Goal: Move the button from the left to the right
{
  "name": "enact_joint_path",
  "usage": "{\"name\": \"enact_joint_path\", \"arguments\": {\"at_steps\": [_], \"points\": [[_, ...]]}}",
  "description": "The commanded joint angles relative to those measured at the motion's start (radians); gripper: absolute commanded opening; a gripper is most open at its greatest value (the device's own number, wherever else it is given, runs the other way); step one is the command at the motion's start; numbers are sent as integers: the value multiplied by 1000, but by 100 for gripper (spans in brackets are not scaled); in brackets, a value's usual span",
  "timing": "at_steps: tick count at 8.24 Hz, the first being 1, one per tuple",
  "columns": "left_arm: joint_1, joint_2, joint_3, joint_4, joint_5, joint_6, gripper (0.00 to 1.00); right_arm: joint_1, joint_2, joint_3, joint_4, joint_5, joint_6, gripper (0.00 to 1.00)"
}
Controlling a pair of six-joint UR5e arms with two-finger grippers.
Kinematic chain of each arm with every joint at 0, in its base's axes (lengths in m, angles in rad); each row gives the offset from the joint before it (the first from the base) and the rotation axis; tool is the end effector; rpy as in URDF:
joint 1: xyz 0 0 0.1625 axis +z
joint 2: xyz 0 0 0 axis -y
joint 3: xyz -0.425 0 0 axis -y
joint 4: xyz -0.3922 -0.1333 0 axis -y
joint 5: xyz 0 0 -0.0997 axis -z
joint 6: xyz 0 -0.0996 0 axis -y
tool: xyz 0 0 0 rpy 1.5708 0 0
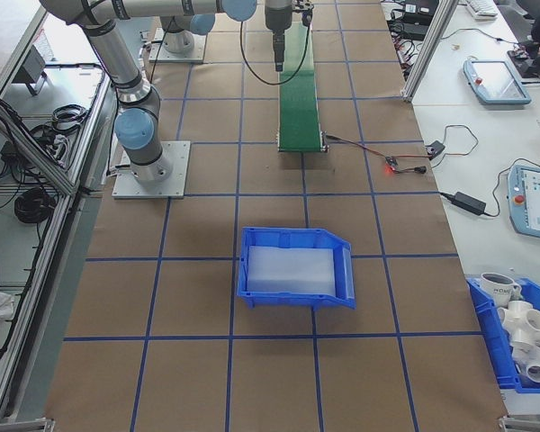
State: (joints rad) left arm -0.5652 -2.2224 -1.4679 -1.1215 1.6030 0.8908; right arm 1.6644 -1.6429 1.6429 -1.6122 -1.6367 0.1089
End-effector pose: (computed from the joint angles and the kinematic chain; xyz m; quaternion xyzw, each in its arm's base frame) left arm 0.5060 -0.4750 0.1869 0.0565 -0.9970 -0.0420 0.0310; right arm 0.1697 -0.4514 0.4912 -0.0083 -0.9992 0.0239 0.0307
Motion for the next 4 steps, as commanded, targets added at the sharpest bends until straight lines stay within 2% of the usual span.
{"name": "enact_joint_path", "arguments": {"at_steps": [1, 4], "points": [[1, -7, 0, -11, 27, 7, 55, 0, 0, 0, 0, 0, 0, 100], [2, -5, -18, -17, 28, 7, 52, 0, 0, 0, 0, 0, 0, 100]]}}
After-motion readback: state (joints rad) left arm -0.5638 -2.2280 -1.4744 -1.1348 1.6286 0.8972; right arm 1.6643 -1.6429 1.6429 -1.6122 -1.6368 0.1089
